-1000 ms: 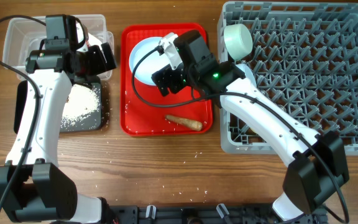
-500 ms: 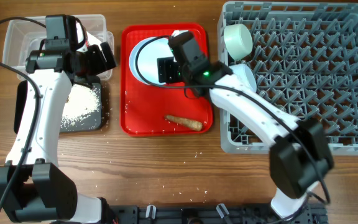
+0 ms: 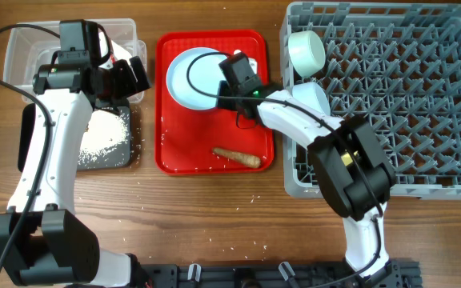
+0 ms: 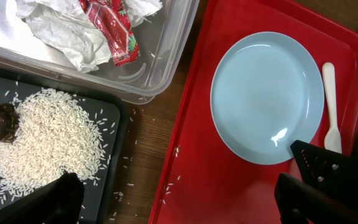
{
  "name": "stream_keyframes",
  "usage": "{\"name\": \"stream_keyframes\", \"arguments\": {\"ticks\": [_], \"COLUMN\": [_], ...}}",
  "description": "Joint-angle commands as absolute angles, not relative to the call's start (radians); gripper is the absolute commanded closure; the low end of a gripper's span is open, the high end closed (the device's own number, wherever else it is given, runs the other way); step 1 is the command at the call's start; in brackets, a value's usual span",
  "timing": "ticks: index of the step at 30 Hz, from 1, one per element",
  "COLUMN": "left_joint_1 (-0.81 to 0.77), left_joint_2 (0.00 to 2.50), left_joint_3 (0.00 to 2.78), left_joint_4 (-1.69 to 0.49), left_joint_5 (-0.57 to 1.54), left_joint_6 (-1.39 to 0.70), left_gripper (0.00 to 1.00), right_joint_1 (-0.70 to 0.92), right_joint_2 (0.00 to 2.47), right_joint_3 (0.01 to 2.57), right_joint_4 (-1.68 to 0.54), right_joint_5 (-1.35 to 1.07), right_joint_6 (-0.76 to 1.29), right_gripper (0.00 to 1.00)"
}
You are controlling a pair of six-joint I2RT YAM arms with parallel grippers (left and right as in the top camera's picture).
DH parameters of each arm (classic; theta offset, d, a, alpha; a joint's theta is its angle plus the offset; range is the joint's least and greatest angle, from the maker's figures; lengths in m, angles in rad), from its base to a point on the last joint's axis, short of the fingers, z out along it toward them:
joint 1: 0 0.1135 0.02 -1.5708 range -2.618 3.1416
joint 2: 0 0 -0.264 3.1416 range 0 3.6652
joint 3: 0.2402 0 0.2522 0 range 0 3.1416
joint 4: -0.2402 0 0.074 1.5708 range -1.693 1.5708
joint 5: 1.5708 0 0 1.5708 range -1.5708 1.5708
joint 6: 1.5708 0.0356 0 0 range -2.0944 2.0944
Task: Sort waste into correct bins and load items into the dishwasher rack
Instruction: 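Lift the plate with right gripper and stand it upright in the rack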
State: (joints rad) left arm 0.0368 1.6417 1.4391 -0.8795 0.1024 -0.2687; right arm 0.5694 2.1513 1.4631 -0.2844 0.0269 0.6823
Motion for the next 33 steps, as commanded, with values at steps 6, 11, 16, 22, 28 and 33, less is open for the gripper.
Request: {"name": "stream_keyframes", "arguments": {"ticks": [6, 11, 16, 22, 28, 33], "left_joint_1": [0.043, 0.043, 0.043, 0.043, 0.043, 0.043], "left_joint_2": [1.633, 1.633, 1.633, 1.633, 1.633, 1.633], "left_joint_3": [1.433, 1.433, 1.433, 1.433, 1.433, 1.433], "left_joint_4": [-0.88, -0.88, -0.88, -0.88, -0.88, -0.88], "left_joint_5": [0.114, 0.114, 0.114, 0.114, 0.114, 0.114], "left_joint_6": [-0.273, -0.273, -0.273, -0.273, -0.273, -0.274], "left_gripper": [0.0, 0.0, 0.0, 0.0, 0.0, 0.0], "right_joint_1": [0.562, 0.561, 0.51, 0.413, 0.391, 0.36], "right_joint_2": [2.22, 2.213, 2.123, 1.794, 1.511, 1.5], "right_joint_3": [1.477, 1.486, 1.532, 1.534, 1.534, 1.518], "right_joint_4": [-0.282, -0.392, -0.492, -0.529, -0.55, -0.555], "right_joint_5": [-0.026, -0.092, -0.099, -0.057, 0.428, 0.928], "right_joint_6": [0.736, 0.736, 0.582, 0.325, 0.181, -0.123], "right_gripper": [0.85, 0.96, 0.96, 0.96, 0.96, 0.96]}}
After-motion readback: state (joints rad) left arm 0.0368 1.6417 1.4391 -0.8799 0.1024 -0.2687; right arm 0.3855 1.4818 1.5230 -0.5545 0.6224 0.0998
